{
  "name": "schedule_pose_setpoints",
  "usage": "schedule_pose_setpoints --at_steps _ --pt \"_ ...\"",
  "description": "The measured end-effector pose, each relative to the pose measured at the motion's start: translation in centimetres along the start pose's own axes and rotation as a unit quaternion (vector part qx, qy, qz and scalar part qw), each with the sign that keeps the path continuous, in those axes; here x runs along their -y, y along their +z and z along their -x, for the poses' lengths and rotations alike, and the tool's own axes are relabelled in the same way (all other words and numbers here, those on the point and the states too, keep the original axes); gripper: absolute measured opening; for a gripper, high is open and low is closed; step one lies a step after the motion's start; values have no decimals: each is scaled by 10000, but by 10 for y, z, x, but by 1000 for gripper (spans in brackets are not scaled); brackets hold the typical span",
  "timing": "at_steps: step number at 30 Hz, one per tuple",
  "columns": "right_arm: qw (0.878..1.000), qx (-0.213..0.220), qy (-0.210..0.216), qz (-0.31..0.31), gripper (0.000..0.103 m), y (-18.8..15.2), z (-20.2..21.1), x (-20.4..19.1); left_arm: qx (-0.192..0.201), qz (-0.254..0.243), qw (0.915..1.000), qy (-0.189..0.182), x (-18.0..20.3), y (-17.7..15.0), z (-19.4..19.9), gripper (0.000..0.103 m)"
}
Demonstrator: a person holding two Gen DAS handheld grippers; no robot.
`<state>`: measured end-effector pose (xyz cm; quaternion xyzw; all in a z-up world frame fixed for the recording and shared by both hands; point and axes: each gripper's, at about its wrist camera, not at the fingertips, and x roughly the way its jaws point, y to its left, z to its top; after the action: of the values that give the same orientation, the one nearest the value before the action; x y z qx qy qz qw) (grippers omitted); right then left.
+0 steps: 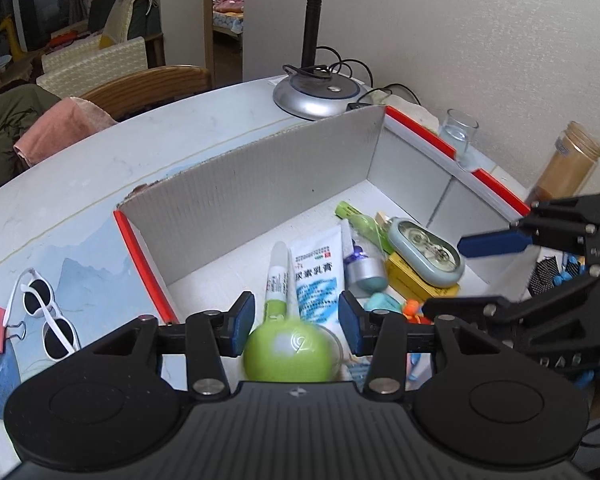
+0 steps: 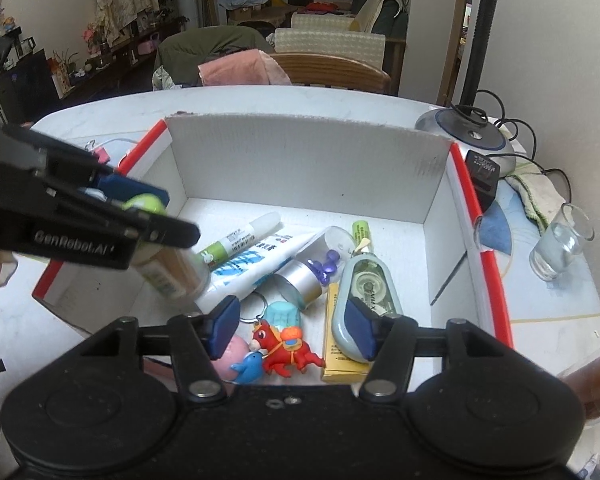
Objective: Organize rigid objects
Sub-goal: 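Open the left gripper to release the jar while the right releases the keychain, then withdraw both grippers from the shoebox toward the sunglasses and binder clip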
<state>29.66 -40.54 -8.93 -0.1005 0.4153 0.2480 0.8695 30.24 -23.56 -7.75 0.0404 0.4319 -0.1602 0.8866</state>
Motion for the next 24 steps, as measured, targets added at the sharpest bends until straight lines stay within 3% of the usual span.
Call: schedule_pose_setpoints --at_steps 8,12,22,24 --pt "9998 129 -38 -122 64 2 17 -3 154 44 9996 -223 -1 -12 22 50" --pt "9997 189 -49 -145 64 6 26 -11 333 69 9989 -323 -3 -16 38 59" --pt "9993 345 -25 -111 68 14 49 -49 760 149 9962 -392 -21 -28 83 60" --pt "9992 382 -10 -115 72 17 52 -58 827 181 9957 -377 -30 -32 93 64"
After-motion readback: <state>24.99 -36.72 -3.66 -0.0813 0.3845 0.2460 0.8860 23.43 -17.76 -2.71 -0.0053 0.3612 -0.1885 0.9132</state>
